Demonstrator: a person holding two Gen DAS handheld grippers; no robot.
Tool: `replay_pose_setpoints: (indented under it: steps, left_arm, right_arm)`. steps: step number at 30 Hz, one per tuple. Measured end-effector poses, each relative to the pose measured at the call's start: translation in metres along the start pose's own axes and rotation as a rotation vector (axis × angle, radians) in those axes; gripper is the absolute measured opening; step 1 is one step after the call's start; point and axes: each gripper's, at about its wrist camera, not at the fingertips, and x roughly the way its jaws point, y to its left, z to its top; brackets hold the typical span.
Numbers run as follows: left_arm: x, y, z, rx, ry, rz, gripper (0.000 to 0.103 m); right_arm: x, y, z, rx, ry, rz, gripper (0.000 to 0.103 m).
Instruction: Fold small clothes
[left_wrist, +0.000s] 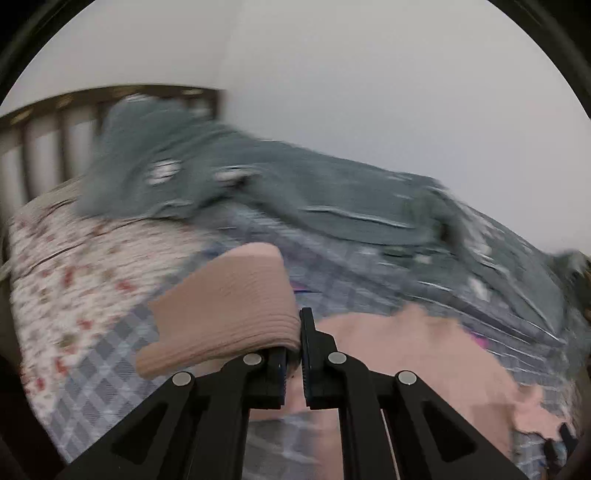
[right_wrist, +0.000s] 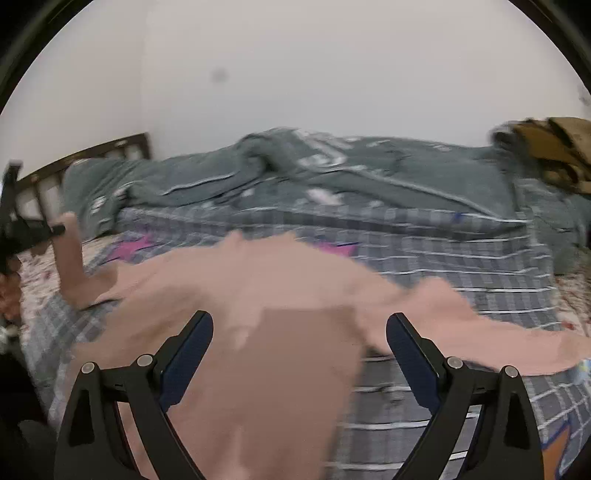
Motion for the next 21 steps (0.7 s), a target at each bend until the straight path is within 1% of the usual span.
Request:
replay_pose_setpoints:
  steps: [1,3,5,6,9,12,14,17,19,21]
  left_arm:
    - [0.003,-0.024,0.000,0.021,0.016,-0.032,0.007]
    - [0.009,-0.072,-0.005,0.063,0.046,-0.085,0.007]
    - [0.014,-0.118,-0.016,0.116,0.065,-0.146,0.007]
    - [0.017,-0.145,-0.024,0.154,0.072,-0.172,0.007]
    - [0.027,-0.201,-0.051,0.247,0.100,-0.217,0.007]
    - [0.042,-0.249,-0.086,0.325,0.157,-0.243,0.007]
    - [0.051,-0.266,-0.108,0.354,0.195,-0.248,0.007]
    - [0.058,-0.285,-0.135,0.390,0.227,-0.250,0.007]
    - [0.060,-0.288,-0.145,0.404,0.231,-0.272,0.008]
    - [0.059,-0.286,-0.147,0.410,0.231,-0.281,0.013]
  right_arm:
    - [0.000,-0.011,-0.005,0.026,0.004,-0.012,0.094]
    - [0.002,-0.036,-0.013,0.098,0.040,0.008,0.094]
    - [0.002,-0.053,-0.017,0.131,0.061,0.012,0.094]
    - [-0.002,-0.061,-0.019,0.144,0.058,0.005,0.094]
    - [-0.011,-0.079,-0.019,0.179,0.042,-0.010,0.094]
    - [-0.017,-0.089,-0.020,0.233,0.035,0.043,0.094]
    - [-0.020,-0.086,-0.020,0.222,0.034,0.059,0.094]
    - [-0.020,-0.079,-0.018,0.185,0.030,0.043,0.094]
    - [-0.019,-0.075,-0.017,0.168,0.035,0.048,0.094]
    - [-0.018,-0.071,-0.018,0.150,0.039,0.052,0.094]
